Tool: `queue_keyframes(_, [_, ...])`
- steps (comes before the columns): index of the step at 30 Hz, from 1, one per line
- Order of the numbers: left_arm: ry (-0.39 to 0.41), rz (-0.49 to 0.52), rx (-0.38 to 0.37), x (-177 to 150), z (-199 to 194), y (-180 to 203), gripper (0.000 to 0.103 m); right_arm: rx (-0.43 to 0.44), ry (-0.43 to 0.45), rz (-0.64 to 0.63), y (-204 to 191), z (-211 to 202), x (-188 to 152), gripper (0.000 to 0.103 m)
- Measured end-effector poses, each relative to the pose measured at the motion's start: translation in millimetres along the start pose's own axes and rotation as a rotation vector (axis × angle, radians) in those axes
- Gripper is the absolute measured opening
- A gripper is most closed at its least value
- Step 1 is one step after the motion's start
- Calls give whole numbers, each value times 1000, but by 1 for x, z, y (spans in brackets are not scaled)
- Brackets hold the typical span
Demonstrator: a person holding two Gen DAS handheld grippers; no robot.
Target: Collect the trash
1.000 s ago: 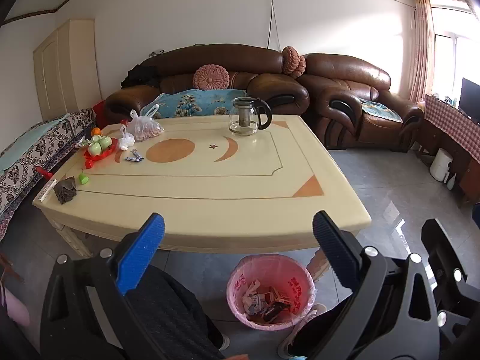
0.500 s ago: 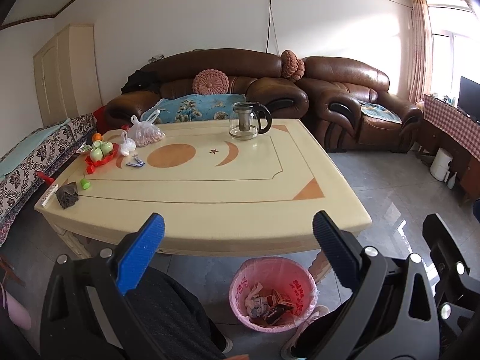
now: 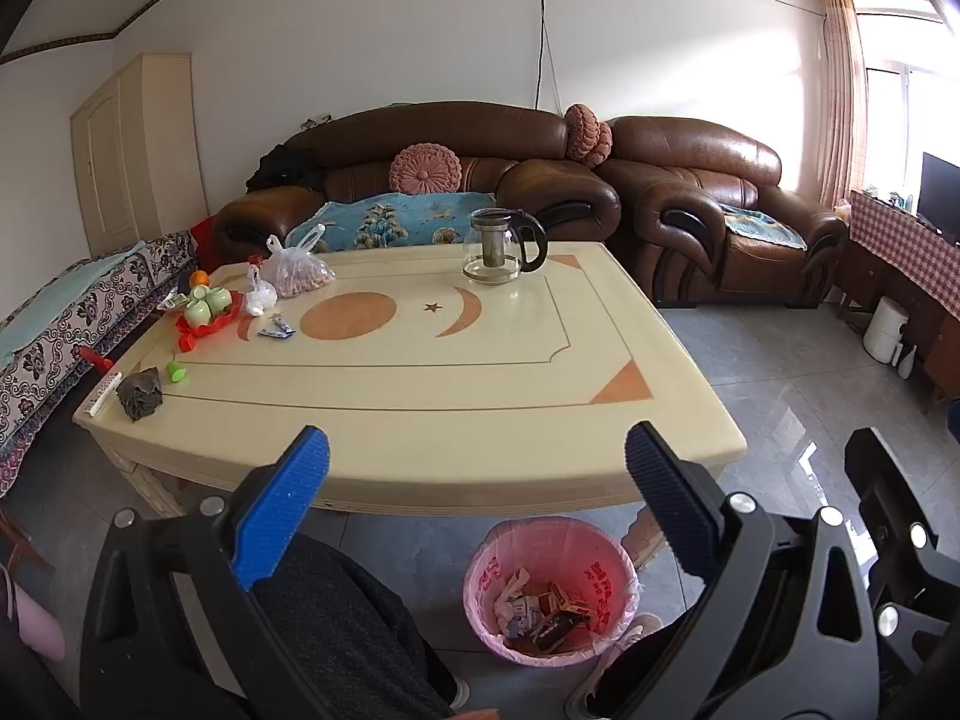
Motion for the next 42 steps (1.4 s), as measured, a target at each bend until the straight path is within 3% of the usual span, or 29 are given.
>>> queue_keyframes(42, [21, -6, 9, 12, -5, 5, 97, -2, -1, 6, -2, -2, 0, 96])
Point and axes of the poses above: each gripper's, at about its wrist camera, not at the fingertips, and z roughly the way its jaws point, y to its right, x to its top, the point moved 6 cm from there along z, roughly the way its jaws point, and after that the axes turned 6 degrees about z, right-handed, at the moved point
